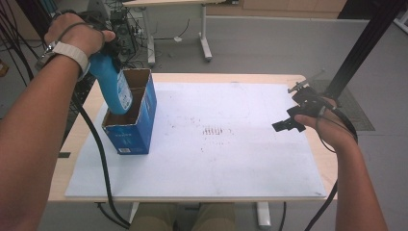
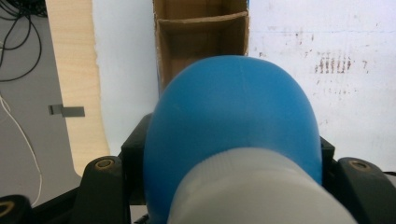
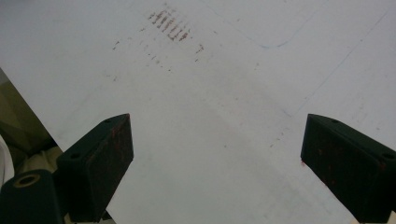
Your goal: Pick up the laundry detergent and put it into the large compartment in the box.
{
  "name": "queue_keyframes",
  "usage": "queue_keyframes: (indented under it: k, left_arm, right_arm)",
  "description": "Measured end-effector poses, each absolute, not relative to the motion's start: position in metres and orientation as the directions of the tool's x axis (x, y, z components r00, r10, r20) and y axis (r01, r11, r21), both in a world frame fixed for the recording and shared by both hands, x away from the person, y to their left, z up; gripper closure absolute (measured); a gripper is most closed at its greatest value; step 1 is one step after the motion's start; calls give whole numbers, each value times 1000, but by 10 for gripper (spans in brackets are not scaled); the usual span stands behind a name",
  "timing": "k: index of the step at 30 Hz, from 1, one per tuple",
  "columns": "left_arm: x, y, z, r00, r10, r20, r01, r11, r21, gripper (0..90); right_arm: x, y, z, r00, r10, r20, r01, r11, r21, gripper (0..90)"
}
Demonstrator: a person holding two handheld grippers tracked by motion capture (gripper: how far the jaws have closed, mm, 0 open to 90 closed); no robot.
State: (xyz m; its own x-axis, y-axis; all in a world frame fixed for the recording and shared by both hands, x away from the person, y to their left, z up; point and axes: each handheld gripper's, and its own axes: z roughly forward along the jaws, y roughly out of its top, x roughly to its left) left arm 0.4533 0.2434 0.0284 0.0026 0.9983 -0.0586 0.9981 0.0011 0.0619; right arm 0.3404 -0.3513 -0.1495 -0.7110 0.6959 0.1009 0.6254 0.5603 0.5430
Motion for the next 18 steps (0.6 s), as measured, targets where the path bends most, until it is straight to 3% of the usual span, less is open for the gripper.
queue_keyframes:
  k: [18]
  left_arm:
    - [462,242,2,10,998,-54,999,-8,46,391]
  right_arm:
    - [341,-352,-152,-705,701,108,635,556,536,91]
